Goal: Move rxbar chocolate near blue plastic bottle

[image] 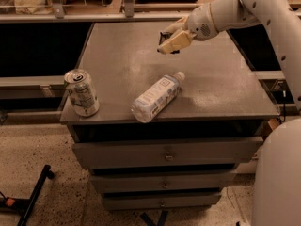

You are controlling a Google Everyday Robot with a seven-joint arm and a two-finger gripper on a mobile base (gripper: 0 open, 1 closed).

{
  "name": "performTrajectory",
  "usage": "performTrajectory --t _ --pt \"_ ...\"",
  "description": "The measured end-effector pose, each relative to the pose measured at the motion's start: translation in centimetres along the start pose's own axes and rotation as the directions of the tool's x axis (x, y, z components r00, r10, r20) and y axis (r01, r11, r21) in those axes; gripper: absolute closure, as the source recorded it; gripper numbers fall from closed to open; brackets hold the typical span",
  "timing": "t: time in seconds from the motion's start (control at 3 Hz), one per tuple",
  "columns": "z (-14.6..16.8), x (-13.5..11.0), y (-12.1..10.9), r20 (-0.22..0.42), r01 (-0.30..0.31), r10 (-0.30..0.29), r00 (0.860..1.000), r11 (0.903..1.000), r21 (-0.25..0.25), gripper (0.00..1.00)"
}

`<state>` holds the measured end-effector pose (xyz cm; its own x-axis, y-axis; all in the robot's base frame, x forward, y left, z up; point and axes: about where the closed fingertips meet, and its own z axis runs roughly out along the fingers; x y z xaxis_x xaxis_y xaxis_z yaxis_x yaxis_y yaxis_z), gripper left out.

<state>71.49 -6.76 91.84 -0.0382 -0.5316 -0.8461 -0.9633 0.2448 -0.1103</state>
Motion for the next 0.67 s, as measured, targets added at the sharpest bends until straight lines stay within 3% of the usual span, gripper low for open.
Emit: performTrajectory --t 0.67 --pt "-3.7 2.5 -0.6 0.005 -0.054 0.054 0.999 0.9973 0.049 1.0"
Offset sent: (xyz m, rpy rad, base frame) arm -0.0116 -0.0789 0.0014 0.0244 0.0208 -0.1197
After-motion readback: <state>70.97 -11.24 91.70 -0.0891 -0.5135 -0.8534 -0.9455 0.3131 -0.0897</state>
